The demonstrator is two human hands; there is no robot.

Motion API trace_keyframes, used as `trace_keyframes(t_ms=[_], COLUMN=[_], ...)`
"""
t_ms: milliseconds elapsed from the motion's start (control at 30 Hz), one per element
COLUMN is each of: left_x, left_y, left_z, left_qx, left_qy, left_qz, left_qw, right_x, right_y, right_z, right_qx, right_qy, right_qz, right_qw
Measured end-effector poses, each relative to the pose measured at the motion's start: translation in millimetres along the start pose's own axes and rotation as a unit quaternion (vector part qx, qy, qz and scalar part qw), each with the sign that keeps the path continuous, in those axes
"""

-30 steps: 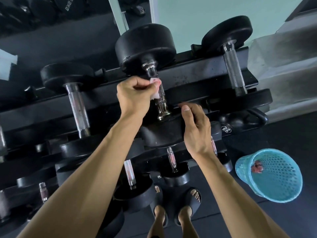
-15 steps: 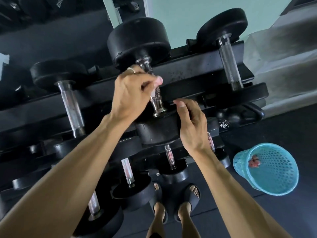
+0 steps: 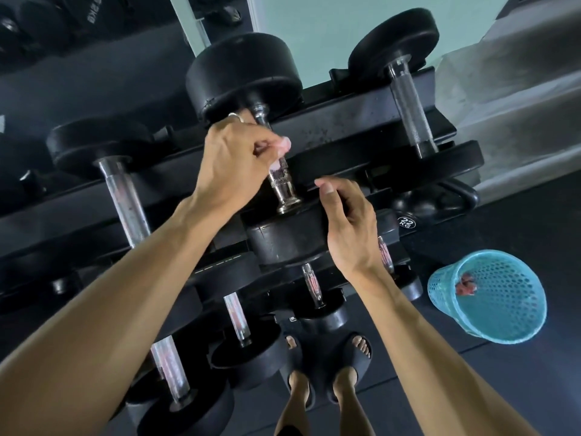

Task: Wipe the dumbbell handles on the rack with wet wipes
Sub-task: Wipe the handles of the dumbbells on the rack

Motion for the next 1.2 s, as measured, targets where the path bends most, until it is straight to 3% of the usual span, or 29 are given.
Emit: trace_keyframes(t_ms=[167, 267, 400, 600, 700, 967, 1033, 1100, 1200], left_x=[18, 16, 12, 20, 11, 17, 16, 7, 0], left_y=[-29, -23, -10, -21, 9, -20, -6, 6, -5], left_z=[3, -1, 2, 15, 12, 16, 18, 14, 4], left_qx=[0.058, 0.069, 0.055, 0.177, 0.162, 0.178, 0.182, 0.164, 0.116], left_qy=[-0.037, -0.053, -0.036, 0.087, 0.141, 0.080, 0.128, 0.182, 0.139], left_qz=[-0.172, -0.149, -0.024, -0.087, -0.033, -0.174, -0.133, -0.043, 0.033], left_qw=[0.983, 0.985, 0.998, 0.977, 0.976, 0.965, 0.966, 0.968, 0.983], right_x=[-2, -1, -1, 1, 0, 2, 0, 0, 1], right_y=[-13, -25, -27, -31, -31, -36, -35, -36, -37], right_z=[3, 8, 7, 7, 8, 7, 6, 6, 7], right_qx=[-0.003, 0.027, 0.030, 0.035, 0.050, 0.059, 0.060, 0.063, 0.064], right_qy=[-0.007, 0.021, 0.021, 0.022, 0.027, 0.018, 0.022, 0.022, 0.021], right_qz=[0.003, -0.001, 0.018, 0.027, 0.037, 0.052, 0.059, 0.059, 0.054], right_qw=[1.000, 0.999, 0.999, 0.999, 0.998, 0.997, 0.996, 0.996, 0.996])
Point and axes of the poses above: each hand's wrist, its own y-axis towards the middle knuckle, its own x-axis out of the palm, z = x × y, the point moved 6 cm from there along y, towards the middle knuckle, and after that the axes turned 12 degrees about y, right-handed, at the moved point
